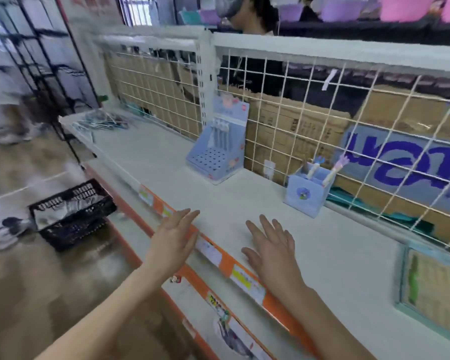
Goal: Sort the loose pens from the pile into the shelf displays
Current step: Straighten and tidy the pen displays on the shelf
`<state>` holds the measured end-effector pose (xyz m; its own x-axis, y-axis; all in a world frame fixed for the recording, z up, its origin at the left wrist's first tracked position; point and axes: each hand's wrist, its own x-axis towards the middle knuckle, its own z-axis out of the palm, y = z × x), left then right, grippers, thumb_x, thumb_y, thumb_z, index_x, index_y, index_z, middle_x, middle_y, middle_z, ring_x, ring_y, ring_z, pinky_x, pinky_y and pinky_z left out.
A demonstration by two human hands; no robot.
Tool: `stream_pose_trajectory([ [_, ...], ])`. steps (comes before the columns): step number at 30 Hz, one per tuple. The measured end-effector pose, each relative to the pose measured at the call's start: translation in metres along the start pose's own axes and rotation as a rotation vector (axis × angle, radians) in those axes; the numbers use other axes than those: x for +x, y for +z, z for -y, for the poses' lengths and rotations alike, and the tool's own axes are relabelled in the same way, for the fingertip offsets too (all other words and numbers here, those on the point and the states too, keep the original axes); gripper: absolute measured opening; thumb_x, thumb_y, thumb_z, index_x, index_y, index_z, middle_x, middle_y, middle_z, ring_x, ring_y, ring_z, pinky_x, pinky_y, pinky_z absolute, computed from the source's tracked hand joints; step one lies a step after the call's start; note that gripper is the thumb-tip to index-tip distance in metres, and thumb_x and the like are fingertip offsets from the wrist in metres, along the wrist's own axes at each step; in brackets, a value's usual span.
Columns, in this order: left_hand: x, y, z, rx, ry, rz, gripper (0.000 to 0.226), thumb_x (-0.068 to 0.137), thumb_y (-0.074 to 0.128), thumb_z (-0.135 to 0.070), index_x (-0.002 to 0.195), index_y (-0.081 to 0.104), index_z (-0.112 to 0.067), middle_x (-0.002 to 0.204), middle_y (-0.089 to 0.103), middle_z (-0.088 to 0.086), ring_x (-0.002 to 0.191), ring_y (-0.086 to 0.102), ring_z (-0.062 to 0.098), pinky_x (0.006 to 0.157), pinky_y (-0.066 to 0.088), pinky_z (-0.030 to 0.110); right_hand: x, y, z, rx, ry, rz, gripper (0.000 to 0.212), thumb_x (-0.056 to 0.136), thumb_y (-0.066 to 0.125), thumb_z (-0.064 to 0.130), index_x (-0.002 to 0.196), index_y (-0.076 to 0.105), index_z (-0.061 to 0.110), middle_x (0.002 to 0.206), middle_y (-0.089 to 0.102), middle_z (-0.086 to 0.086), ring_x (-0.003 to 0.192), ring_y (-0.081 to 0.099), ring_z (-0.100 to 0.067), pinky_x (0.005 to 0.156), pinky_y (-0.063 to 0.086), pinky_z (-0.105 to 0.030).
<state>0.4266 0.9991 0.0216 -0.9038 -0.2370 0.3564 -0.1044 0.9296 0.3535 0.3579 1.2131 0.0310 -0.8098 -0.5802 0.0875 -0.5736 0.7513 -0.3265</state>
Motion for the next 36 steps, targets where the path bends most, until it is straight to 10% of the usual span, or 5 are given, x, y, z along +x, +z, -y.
stream_pose_trajectory([
  [26,0.080,-0.169,0.405,0.095,-0.295,-0.234,0.056,0.091,0.058,-0.031,0.140,0.040,-0.012,0.141,0.044,0.013,0.126,0.046,0.031,0.103,0.039,0.042,0.361,0.095,0.319,0.007,-0.310,0.122,0.057,0.095,0.046,0.040,0.146,0.024,0.026,0.156,0.016,-0.004,0.143,0.014,-0.020,0.111,0.017,-0.036],
  [36,0.222,-0.184,0.537,0.177,-0.405,-0.038,0.054,0.097,0.044,-0.035,0.146,0.024,-0.027,0.144,0.039,-0.003,0.118,0.051,0.018,0.086,0.040,0.024,0.563,0.162,0.391,0.120,-0.317,0.191,0.058,0.095,0.048,0.037,0.147,0.023,0.026,0.156,0.018,-0.002,0.142,0.017,-0.020,0.112,0.019,-0.036],
])
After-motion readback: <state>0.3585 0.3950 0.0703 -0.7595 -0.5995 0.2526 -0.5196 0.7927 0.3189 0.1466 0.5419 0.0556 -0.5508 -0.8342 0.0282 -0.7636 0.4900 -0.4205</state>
